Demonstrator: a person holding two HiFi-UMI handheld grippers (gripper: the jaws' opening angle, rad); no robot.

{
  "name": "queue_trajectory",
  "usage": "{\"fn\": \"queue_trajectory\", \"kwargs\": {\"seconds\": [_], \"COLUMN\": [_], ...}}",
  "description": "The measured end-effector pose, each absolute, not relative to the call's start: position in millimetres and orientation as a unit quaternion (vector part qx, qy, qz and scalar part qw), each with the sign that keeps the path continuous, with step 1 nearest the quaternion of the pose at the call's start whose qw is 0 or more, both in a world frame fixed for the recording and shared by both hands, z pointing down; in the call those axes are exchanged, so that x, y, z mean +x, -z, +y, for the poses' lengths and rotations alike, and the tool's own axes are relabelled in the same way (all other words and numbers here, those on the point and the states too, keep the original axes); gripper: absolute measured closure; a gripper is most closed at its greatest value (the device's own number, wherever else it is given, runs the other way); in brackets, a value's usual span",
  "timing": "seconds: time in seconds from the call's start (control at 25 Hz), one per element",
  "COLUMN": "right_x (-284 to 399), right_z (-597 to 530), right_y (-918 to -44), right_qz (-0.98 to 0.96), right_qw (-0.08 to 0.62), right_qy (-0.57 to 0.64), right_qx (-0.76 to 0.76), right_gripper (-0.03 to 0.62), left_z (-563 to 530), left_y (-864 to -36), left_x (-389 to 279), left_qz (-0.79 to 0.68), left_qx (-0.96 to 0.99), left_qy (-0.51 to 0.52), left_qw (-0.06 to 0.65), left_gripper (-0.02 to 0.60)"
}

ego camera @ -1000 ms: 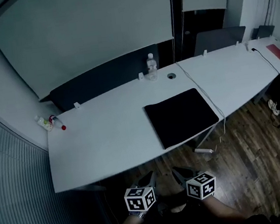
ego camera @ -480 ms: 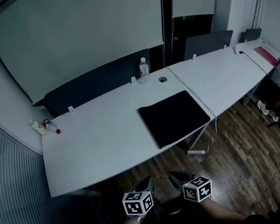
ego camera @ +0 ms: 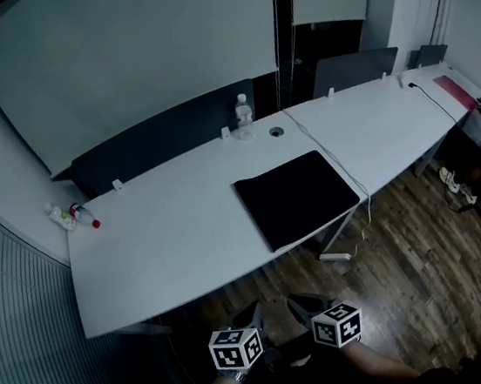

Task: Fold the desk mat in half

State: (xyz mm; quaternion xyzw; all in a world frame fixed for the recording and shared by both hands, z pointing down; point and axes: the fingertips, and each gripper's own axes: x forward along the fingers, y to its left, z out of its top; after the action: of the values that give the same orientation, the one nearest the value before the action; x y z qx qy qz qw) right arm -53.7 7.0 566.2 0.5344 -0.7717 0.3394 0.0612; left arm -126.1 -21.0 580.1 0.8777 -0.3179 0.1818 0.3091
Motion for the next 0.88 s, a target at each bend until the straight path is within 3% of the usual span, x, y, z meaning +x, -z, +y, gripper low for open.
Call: {"fn": "queue_trajectory", "kwargs": {"seconds": [0.88], "right_x": [-49], "right_z": [21], "right_y": [-568], "right_qz": [-0.775], "right_qw": [0.059], "right_qy": [-0.338], "right_qx": [0.531], "right_gripper": [0.571], "left_z": [-7], "left_y": [-583], "left_x": [-118], "left_qz": [-0.314], "left_qx": [0.878], "left_qy": [-0.191], "left_qw": [0.307], "left_gripper": [0.575]}}
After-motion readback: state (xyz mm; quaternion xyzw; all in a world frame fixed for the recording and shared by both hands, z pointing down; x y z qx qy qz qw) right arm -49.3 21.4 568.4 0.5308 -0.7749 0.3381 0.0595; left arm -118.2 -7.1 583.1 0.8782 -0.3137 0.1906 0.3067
